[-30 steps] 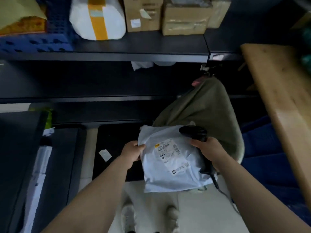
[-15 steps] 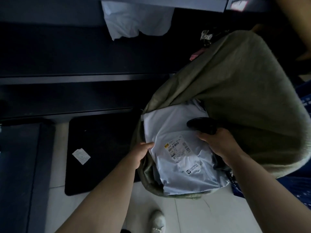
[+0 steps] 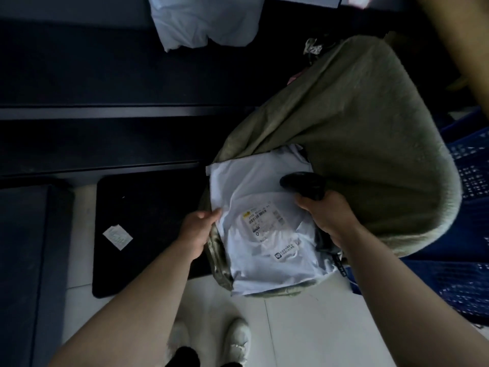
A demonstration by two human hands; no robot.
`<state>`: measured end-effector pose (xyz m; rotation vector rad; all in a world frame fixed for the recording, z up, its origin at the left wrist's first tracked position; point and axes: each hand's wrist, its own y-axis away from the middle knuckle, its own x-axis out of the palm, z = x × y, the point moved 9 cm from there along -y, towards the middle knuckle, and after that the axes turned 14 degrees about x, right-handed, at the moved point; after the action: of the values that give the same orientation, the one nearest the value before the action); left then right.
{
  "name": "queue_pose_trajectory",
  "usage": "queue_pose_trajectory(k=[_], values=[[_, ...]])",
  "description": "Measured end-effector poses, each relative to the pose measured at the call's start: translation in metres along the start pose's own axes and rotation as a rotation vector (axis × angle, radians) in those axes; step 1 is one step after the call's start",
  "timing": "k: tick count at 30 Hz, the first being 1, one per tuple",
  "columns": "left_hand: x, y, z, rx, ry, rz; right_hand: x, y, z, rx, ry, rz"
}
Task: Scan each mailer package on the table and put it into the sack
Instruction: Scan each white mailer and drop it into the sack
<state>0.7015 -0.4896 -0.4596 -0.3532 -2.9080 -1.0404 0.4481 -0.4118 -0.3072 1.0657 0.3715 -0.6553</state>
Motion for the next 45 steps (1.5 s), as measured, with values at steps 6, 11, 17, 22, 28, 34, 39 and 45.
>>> queue_pose_trajectory(k=[6,11,17,22,28,34,39,45], values=[[-0.015,0.059,-0.101,0.114,0.095,0.038,-0.013,0.028,0.012,0.002,-0.107,-0.016],[-0.061,0.089,-0.141,0.196,-0.024,-0.065,-0.027,0.041,0.021,0.009,-0.129,-0.073],[-0.087,0.119,-0.159,0.313,-0.091,-0.251,-0.031,0.057,0.013,0.073,0.069,-0.011],[-0.075,0.141,-0.188,0.402,-0.155,-0.257,-0.03,0.074,0.002,0.128,0.12,0.076],[-0.065,0.16,-0.176,0.346,-0.253,-0.113,-0.023,0.082,0.027,0.127,-0.072,0.178],[-0.072,0.164,-0.165,0.311,-0.264,-0.131,-0.022,0.06,0.065,0.081,-0.41,0.121],[-0.071,0.156,-0.163,0.312,-0.263,-0.166,0.011,0.041,0.044,0.073,-0.184,0.168],[-0.062,0.147,-0.154,0.303,-0.226,-0.19,0.042,0.023,-0.004,0.146,0.07,0.3]])
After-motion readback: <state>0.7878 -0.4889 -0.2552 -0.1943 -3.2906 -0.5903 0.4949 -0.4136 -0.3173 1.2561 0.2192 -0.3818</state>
